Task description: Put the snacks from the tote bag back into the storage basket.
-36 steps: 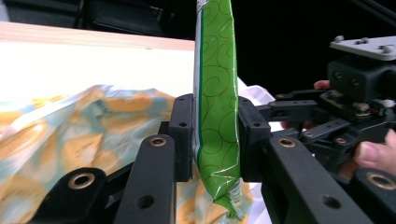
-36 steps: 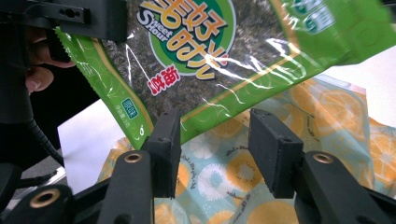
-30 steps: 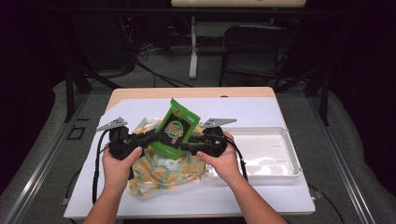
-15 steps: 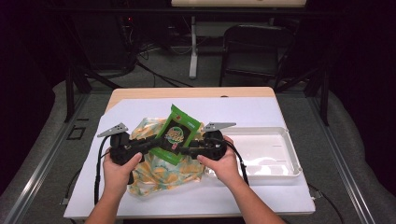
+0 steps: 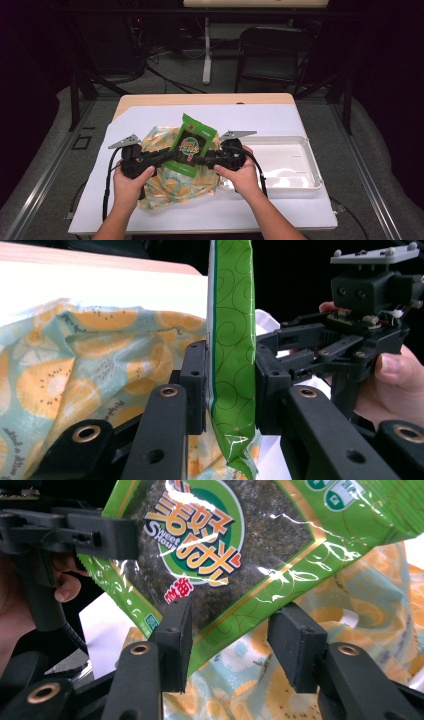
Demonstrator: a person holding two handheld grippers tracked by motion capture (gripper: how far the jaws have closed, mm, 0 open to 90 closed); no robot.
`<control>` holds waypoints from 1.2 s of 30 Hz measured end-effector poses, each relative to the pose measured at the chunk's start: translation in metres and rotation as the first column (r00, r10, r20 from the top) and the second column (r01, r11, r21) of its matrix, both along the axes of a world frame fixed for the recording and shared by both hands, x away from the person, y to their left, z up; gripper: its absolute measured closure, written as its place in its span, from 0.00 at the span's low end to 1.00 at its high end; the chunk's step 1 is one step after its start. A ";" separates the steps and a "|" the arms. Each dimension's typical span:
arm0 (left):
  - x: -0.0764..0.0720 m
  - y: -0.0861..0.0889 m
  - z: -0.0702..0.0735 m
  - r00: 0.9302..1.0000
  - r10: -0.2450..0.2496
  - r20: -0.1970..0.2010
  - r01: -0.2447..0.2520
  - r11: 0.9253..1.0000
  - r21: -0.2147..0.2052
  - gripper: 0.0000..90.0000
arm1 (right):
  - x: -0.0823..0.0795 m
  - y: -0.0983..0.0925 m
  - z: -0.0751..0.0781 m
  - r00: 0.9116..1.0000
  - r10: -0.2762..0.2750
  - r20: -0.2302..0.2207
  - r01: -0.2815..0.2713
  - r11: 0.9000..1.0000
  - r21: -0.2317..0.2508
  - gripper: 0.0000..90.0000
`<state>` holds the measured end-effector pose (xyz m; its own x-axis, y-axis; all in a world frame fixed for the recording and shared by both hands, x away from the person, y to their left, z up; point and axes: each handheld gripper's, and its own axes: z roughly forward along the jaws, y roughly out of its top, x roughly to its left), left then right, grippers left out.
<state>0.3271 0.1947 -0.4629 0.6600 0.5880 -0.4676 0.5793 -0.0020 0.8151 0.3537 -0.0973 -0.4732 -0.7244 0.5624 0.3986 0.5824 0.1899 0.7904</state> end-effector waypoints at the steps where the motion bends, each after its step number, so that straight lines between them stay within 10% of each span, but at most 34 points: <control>1: 0.000 0.000 -0.001 1.000 -0.002 -0.002 0.002 1.000 0.001 0.80 | 0.000 -0.001 0.000 1.000 -0.006 -0.003 0.006 1.000 0.002 0.59; 36: 0.001 -0.014 -0.012 0.998 -0.050 -0.041 0.052 0.998 0.048 0.78 | 0.003 -0.015 -0.003 0.993 -0.115 -0.011 0.115 0.983 0.140 0.75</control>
